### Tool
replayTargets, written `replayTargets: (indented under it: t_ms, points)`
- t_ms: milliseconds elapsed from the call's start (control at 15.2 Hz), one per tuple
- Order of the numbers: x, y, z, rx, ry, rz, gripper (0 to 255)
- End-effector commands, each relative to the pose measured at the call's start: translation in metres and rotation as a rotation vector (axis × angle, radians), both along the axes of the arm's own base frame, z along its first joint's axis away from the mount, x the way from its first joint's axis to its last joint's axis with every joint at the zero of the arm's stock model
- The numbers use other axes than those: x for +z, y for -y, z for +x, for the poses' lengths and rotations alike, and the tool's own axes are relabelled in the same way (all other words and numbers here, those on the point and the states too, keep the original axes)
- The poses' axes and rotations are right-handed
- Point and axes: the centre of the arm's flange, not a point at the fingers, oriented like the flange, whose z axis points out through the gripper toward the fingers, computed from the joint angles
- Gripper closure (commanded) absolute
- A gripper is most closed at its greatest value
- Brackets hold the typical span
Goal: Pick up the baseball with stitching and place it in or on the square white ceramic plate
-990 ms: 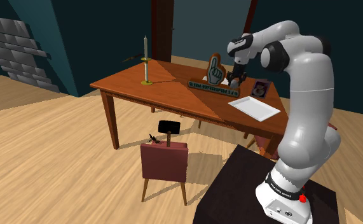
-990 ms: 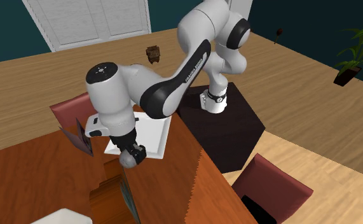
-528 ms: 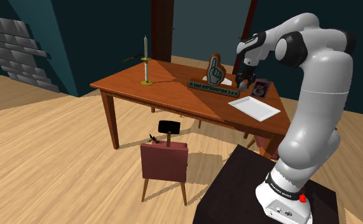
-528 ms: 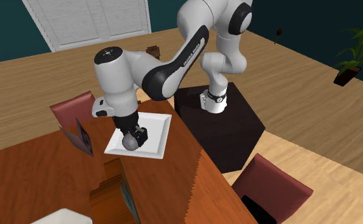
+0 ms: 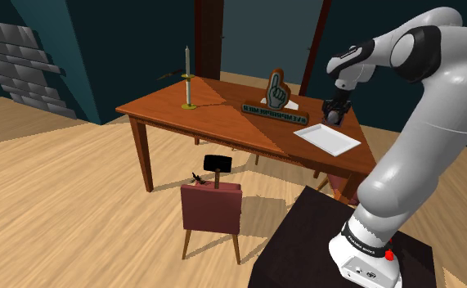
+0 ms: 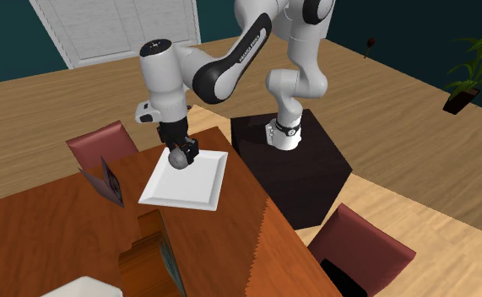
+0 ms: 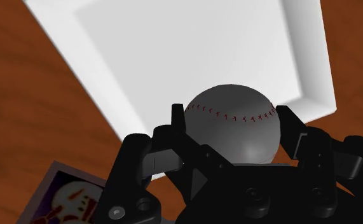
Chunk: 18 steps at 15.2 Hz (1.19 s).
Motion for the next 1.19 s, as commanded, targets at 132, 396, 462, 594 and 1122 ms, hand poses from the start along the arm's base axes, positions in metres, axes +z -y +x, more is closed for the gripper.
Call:
replayTargets:
  t_ms: [132, 396, 462, 594, 1122]
  points:
    - [-0.015, -0.002, -0.016, 0.002, 0.0, 0.0, 255]
    - [-0.037, -0.002, -0.016, 0.002, 0.0, 0.0, 255]
    - [-0.042, -0.002, -0.016, 0.002, 0.0, 0.0, 255]
    - [-0.052, -0.002, -0.016, 0.002, 0.0, 0.0, 255]
    - [-0.074, -0.002, -0.016, 0.002, 0.0, 0.0, 255]
